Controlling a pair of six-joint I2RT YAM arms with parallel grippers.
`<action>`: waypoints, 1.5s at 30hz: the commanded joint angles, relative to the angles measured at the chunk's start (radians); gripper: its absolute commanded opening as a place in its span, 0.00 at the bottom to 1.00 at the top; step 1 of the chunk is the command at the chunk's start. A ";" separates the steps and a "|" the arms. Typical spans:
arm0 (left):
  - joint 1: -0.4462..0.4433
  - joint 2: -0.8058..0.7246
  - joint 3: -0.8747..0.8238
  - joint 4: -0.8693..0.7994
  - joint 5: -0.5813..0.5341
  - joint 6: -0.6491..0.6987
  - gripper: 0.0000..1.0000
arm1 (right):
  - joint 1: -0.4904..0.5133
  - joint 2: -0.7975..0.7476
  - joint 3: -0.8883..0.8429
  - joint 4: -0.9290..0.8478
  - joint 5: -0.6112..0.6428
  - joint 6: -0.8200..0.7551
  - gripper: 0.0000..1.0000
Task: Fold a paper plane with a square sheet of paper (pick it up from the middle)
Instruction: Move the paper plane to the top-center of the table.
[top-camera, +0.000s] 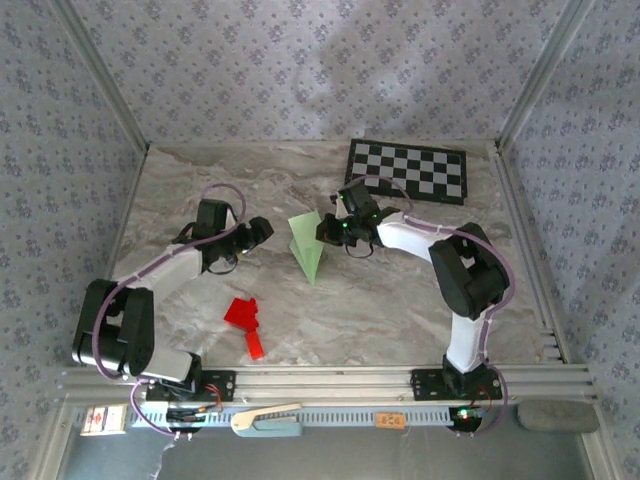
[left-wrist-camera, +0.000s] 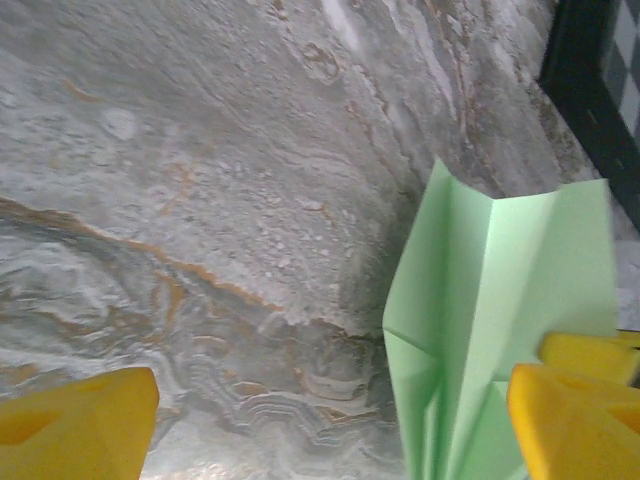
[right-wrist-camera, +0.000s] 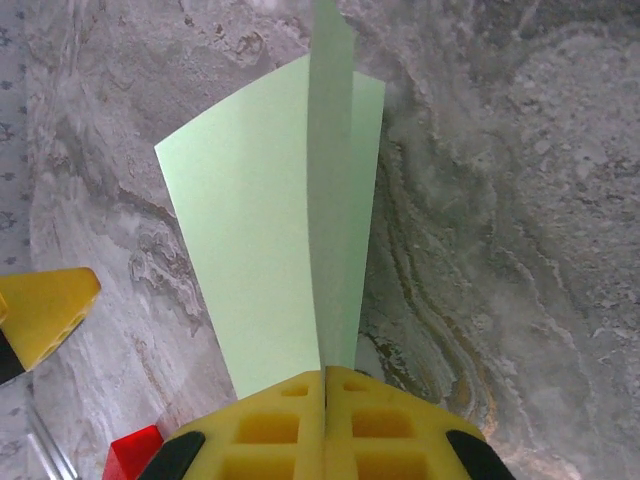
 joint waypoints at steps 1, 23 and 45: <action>-0.009 0.051 -0.016 0.105 0.112 -0.067 0.82 | -0.015 0.031 -0.048 0.120 -0.085 0.040 0.06; -0.187 0.298 0.110 0.195 0.216 -0.110 0.58 | -0.074 0.053 -0.180 0.201 -0.085 0.089 0.11; -0.217 0.402 0.215 0.149 0.231 -0.061 0.12 | -0.084 0.040 -0.182 0.184 -0.122 0.071 0.22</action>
